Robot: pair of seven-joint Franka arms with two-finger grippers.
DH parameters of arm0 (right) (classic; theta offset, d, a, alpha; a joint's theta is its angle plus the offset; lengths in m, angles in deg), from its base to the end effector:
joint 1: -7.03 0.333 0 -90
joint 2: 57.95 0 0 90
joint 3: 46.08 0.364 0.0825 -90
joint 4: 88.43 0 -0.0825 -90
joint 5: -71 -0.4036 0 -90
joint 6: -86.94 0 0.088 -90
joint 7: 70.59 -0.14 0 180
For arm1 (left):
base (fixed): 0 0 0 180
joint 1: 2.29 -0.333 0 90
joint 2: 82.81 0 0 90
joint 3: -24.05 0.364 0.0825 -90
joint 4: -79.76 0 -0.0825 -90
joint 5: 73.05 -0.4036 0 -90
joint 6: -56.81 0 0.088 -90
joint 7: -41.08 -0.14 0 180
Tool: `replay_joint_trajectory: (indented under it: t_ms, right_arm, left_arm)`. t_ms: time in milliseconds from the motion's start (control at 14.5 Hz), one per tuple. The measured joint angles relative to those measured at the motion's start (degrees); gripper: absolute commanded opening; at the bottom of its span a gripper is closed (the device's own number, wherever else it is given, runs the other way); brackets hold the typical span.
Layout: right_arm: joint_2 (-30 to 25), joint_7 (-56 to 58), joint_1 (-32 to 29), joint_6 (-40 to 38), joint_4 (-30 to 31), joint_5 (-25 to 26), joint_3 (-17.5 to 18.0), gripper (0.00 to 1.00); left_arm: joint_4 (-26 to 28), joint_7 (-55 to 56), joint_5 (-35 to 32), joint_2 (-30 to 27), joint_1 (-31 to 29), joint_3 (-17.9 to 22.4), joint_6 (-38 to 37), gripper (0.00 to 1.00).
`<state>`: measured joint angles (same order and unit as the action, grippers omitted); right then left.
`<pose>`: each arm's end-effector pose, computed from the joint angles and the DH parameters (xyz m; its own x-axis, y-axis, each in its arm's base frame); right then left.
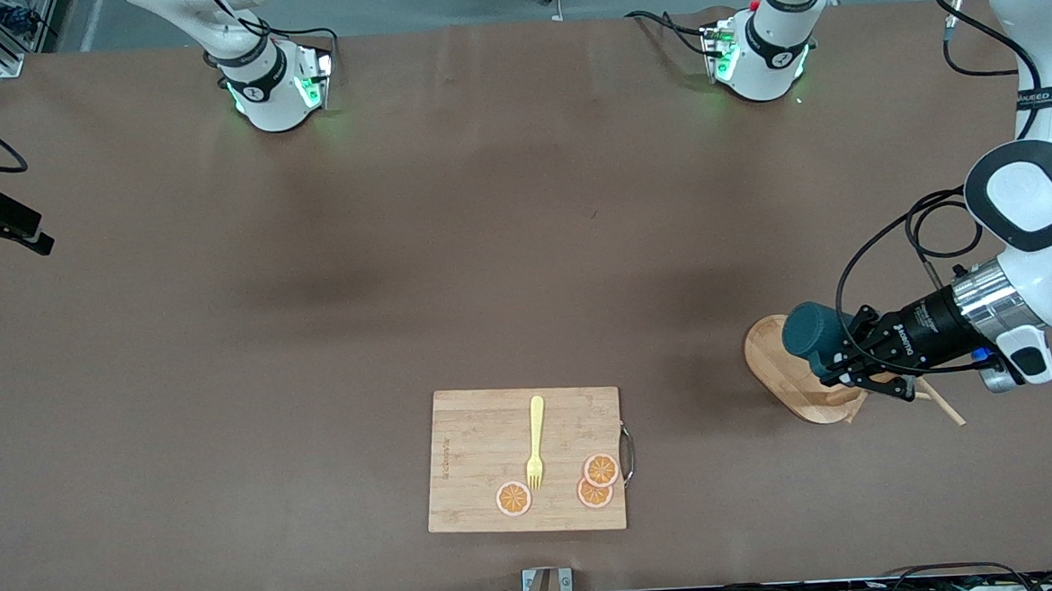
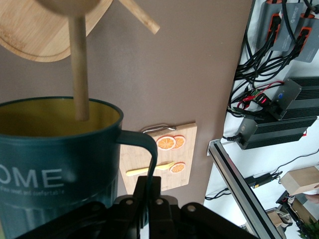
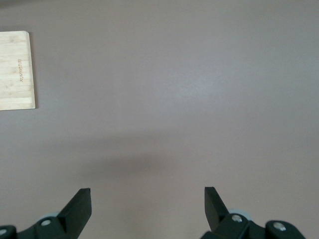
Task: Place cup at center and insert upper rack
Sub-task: 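Lower the mug onto the stand's central post with the left gripper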
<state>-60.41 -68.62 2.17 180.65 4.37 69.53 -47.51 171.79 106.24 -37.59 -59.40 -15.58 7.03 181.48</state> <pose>0.5639 -0.0590 0.6458 0.9953 -0.0768 0.0596 -0.0755 -0.9968 -0.0247 0.7315 -0.0564 0.4377 0.2108 0.8119 -0.5443 0.9535 -0.0481 0.2975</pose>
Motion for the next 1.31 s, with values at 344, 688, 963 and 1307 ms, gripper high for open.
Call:
replay_joint_trajectory:
  t_ms: [344,688,963,1307]
  right_arm:
    - [0.0,0.0,0.0,0.01,0.0,0.05,-0.01,1.0]
    - [0.0,0.0,0.0,-0.03,0.0,0.06,0.02,1.0]
    - [0.0,0.0,0.0,0.0,0.0,0.06,0.06,1.0]
    - [0.0,0.0,0.0,0.19,-0.02,0.06,0.08,1.0]
  left_arm:
    - [0.19,-1.38,0.0,0.54,-1.32,0.02,0.0,0.01]
    - [0.19,-3.71,0.0,1.55,-2.2,0.04,0.18,0.01]
    - [0.18,-4.38,0.0,2.67,-2.67,0.07,1.55,0.01]
    - [0.0,-4.41,0.0,2.7,-3.0,0.07,1.62,0.02]
